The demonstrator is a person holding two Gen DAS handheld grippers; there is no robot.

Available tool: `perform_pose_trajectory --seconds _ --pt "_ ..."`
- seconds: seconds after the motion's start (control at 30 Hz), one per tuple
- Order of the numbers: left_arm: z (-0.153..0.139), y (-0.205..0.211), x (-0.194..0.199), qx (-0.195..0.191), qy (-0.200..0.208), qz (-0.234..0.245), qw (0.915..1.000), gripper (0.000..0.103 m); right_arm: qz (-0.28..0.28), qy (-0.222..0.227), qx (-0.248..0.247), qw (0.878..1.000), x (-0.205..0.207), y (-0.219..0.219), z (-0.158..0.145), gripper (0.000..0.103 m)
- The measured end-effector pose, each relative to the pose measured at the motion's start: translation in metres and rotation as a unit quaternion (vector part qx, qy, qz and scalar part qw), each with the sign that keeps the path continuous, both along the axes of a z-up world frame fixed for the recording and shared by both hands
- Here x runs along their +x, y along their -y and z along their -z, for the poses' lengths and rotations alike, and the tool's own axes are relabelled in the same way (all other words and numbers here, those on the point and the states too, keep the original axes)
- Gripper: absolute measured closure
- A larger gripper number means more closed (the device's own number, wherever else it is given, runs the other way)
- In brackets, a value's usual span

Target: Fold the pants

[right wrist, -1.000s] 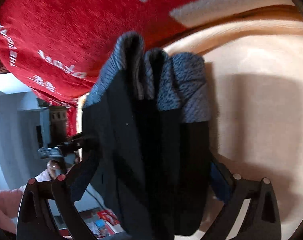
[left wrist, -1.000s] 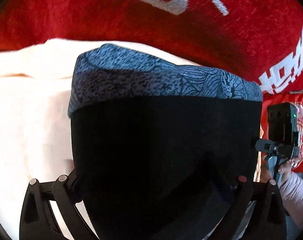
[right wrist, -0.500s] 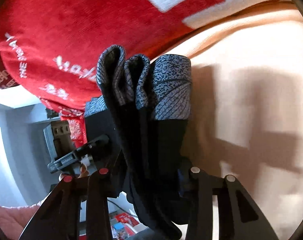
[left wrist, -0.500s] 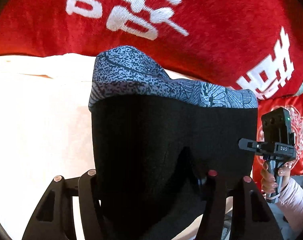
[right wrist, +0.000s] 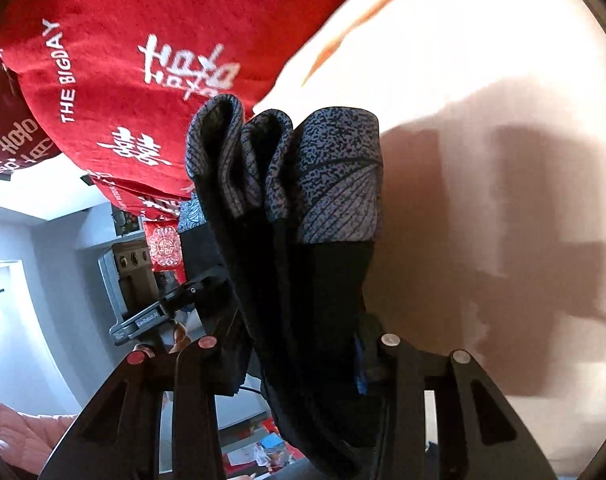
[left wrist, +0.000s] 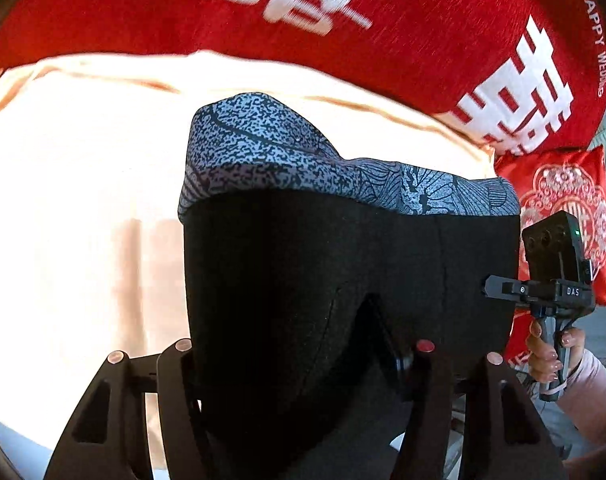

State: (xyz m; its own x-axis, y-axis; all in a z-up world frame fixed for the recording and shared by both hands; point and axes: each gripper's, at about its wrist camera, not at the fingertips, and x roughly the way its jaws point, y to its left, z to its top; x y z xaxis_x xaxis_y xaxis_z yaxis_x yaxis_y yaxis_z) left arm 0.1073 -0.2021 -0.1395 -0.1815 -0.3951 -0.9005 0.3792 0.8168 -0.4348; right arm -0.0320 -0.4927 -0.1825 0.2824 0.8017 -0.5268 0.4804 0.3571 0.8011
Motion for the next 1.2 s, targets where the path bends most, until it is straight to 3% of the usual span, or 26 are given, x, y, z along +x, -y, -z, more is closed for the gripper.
perform_pose_trajectory --seconds 0.2,0.27,0.3,0.43,0.67,0.97,1.03,1.13,1.2 --pt "0.038 -0.011 -0.022 -0.005 0.001 0.014 0.9999 0.040 0.003 -0.018 -0.026 0.999 -0.029 -0.011 0.015 0.060" --pt "0.051 -0.016 -0.025 -0.003 0.009 0.006 0.9999 0.031 -0.009 -0.016 -0.055 0.998 -0.033 -0.017 0.019 0.058" --pt "0.052 -0.018 -0.027 -0.002 0.019 0.002 0.9998 0.022 -0.012 -0.013 -0.070 0.997 -0.035 -0.017 0.019 0.054" --pt "0.050 -0.018 -0.029 0.036 0.072 -0.001 0.9968 0.004 -0.020 -0.024 -0.117 0.993 -0.033 -0.018 0.026 0.040" --pt "0.028 -0.047 -0.036 0.095 0.125 0.016 0.9875 0.003 -0.020 -0.044 -0.194 0.980 -0.038 -0.023 0.003 0.032" --pt "0.007 -0.060 -0.069 0.151 0.133 0.028 0.9790 0.001 0.002 -0.098 -0.285 0.953 -0.081 -0.028 -0.035 0.024" --pt "0.001 -0.062 -0.081 0.161 0.129 0.032 0.9780 0.001 -0.001 -0.105 -0.316 0.943 -0.090 -0.036 -0.048 0.019" --pt "-0.012 -0.057 -0.097 0.168 0.131 0.039 0.9762 0.001 -0.020 -0.101 -0.378 0.920 -0.098 -0.052 -0.072 0.002" --pt "-0.022 -0.053 -0.107 0.171 0.143 0.042 0.9739 0.001 -0.028 -0.092 -0.411 0.907 -0.101 -0.064 -0.088 0.000"
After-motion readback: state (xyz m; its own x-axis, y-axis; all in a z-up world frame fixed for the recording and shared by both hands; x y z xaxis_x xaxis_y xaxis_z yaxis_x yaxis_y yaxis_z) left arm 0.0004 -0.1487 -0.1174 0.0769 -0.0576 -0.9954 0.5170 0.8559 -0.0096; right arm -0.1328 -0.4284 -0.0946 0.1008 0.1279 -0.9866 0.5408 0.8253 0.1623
